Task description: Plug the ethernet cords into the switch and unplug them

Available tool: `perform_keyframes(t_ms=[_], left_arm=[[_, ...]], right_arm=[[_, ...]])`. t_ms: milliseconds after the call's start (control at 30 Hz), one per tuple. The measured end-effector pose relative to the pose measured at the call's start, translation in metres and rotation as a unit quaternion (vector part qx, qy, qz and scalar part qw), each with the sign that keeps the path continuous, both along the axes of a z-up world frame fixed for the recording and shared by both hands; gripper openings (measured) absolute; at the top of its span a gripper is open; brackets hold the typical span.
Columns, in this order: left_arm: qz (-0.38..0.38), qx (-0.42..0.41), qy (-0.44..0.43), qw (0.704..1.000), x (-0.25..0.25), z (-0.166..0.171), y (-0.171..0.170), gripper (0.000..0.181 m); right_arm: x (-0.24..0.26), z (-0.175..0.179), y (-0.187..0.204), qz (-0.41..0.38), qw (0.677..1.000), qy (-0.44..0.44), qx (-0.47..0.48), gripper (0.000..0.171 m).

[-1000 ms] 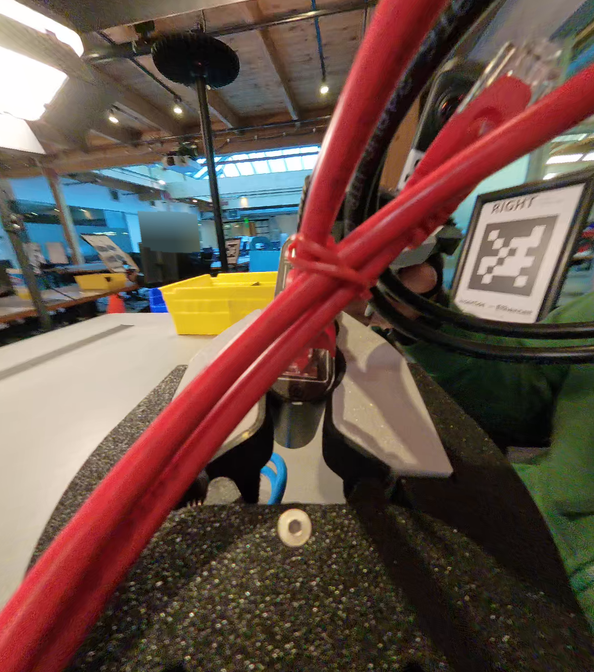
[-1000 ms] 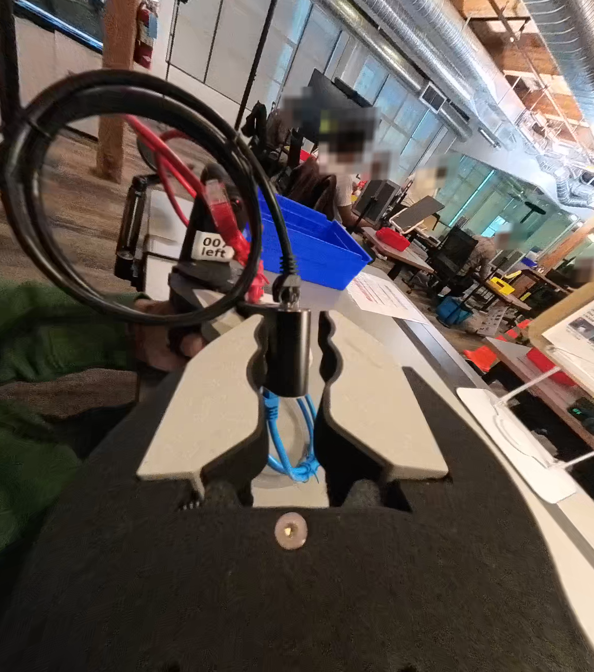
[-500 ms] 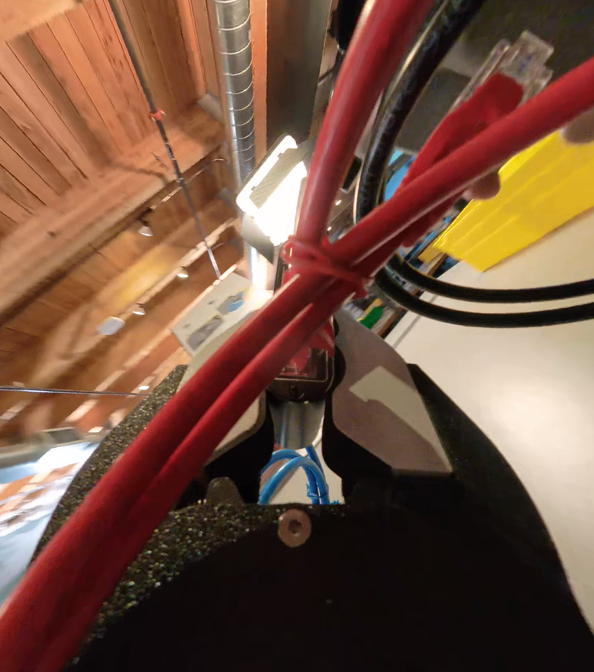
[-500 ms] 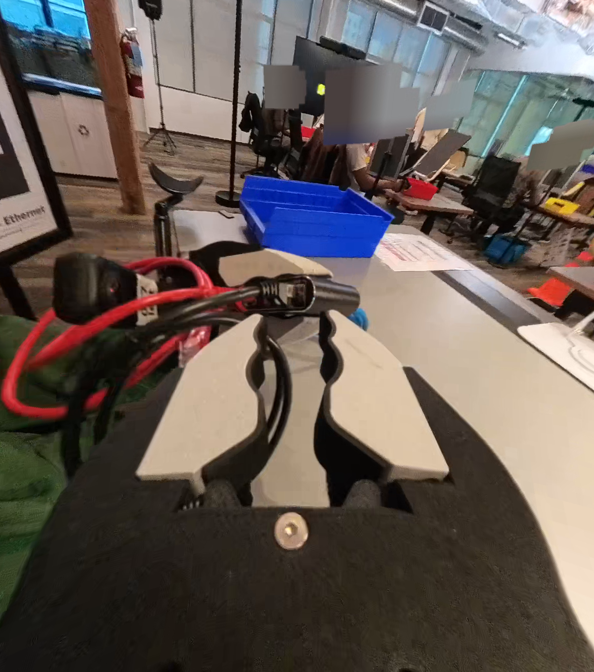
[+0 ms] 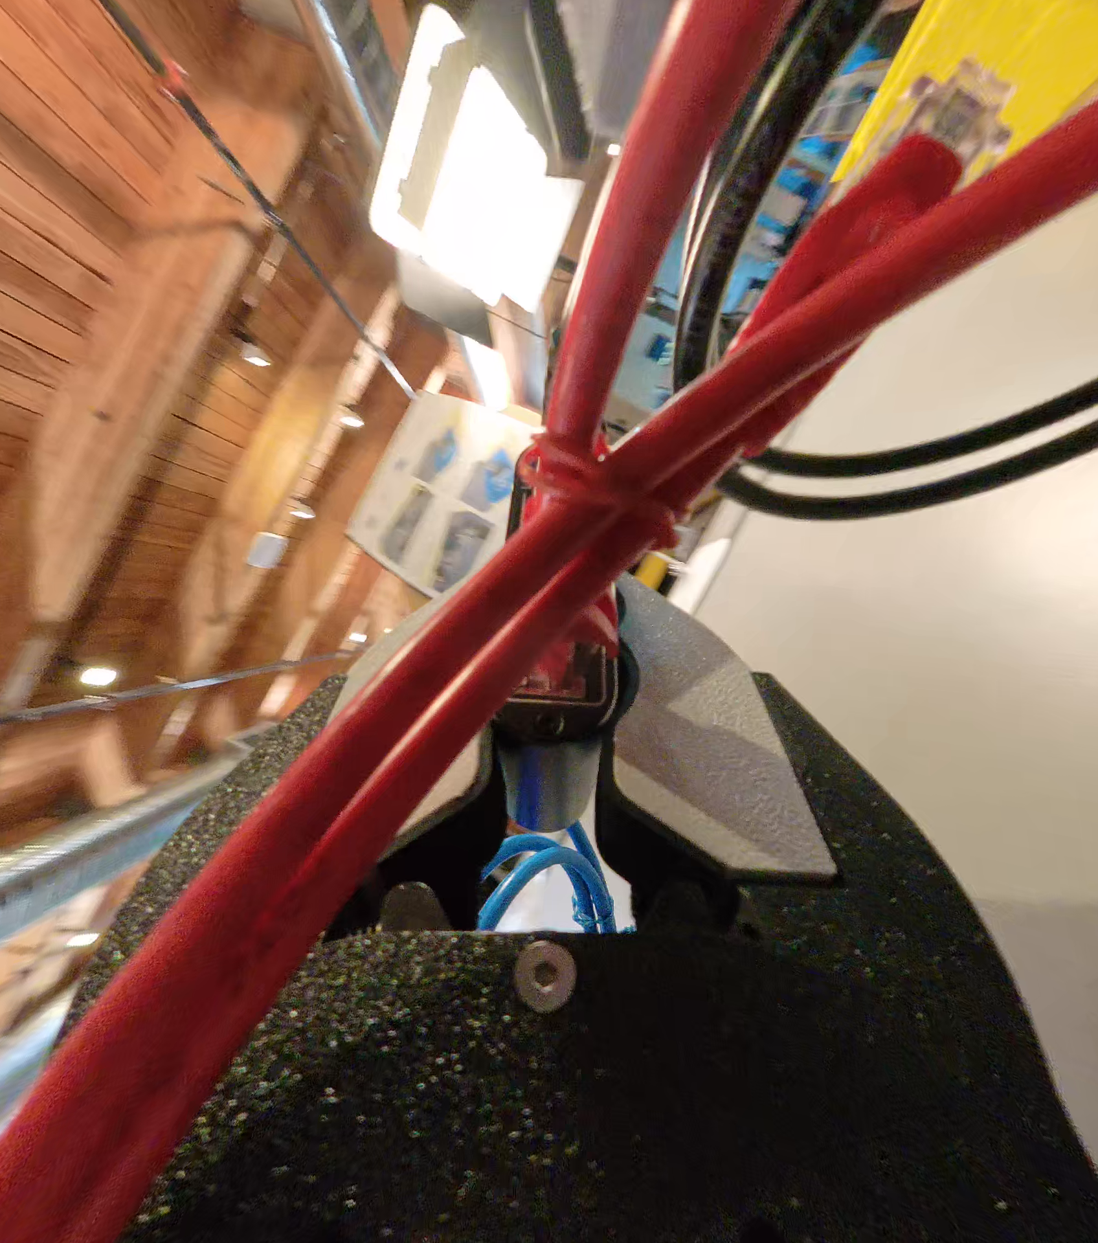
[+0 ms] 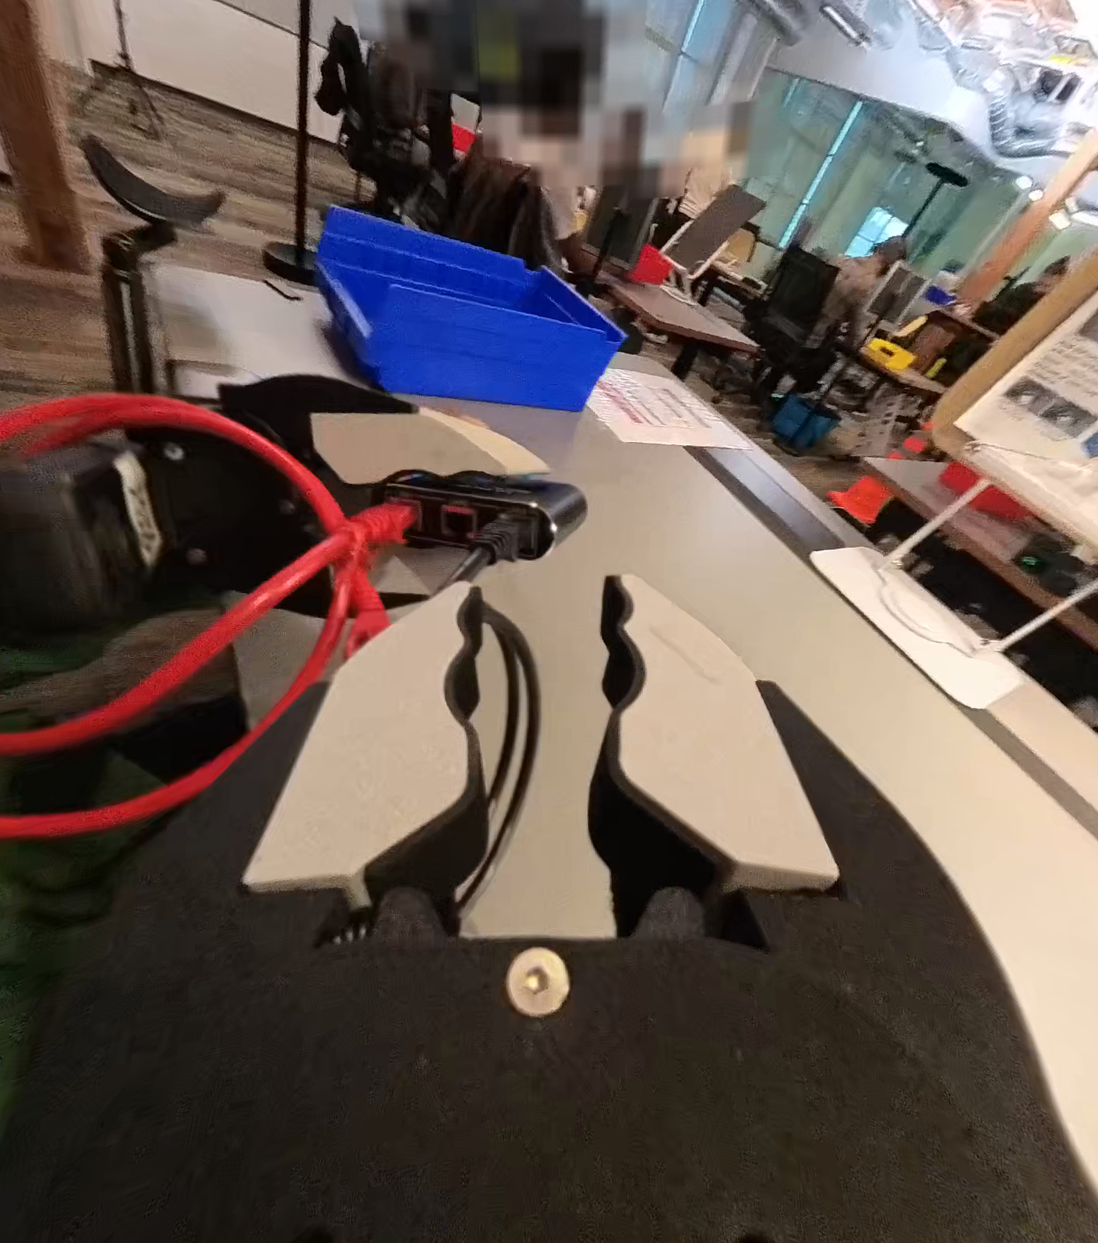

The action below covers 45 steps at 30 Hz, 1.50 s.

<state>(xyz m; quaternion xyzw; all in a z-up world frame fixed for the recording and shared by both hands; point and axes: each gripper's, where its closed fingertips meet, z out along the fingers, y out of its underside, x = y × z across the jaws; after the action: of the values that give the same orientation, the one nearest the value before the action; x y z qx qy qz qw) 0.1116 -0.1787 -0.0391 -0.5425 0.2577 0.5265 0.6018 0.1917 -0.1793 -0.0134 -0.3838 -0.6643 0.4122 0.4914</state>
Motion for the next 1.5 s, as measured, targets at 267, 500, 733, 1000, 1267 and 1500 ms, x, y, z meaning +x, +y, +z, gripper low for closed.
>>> perform_keyframes(t_ms=[267, 500, 733, 1000, 1267, 1500], left_arm=[[-0.104, -0.26, -0.305, 0.91, -0.037, -0.043, 0.039, 0.029], [-0.118, -0.453, -0.464, 0.752, -0.052, -0.064, 0.068, 0.035], [-0.106, -0.393, -0.43, 0.806, -0.094, -0.06, 0.118, 0.035], [-0.007, -0.31, -0.285, 0.907, -0.161, -0.084, 0.142, 0.034], [-0.027, -0.249, -0.216, 0.944, -0.149, -0.084, 0.134, 0.034], [-0.004, -0.265, -0.222, 0.938, -0.152, -0.091, 0.134, 0.033]], right_arm=[[-0.045, 0.021, 0.08, -0.061, 0.996, 0.068, 0.009, 0.032], [-0.114, -0.025, 0.129, -0.032, 0.993, -0.048, 0.104, 0.033], [-0.157, -0.045, 0.19, -0.055, 0.985, -0.066, 0.151, 0.031], [-0.189, -0.012, 0.199, -0.027, 0.984, 0.022, 0.176, 0.023], [-0.205, -0.056, 0.191, 0.015, 0.978, 0.073, 0.195, 0.026], [-0.2, -0.097, 0.163, 0.049, 0.952, 0.066, 0.296, 0.034]])
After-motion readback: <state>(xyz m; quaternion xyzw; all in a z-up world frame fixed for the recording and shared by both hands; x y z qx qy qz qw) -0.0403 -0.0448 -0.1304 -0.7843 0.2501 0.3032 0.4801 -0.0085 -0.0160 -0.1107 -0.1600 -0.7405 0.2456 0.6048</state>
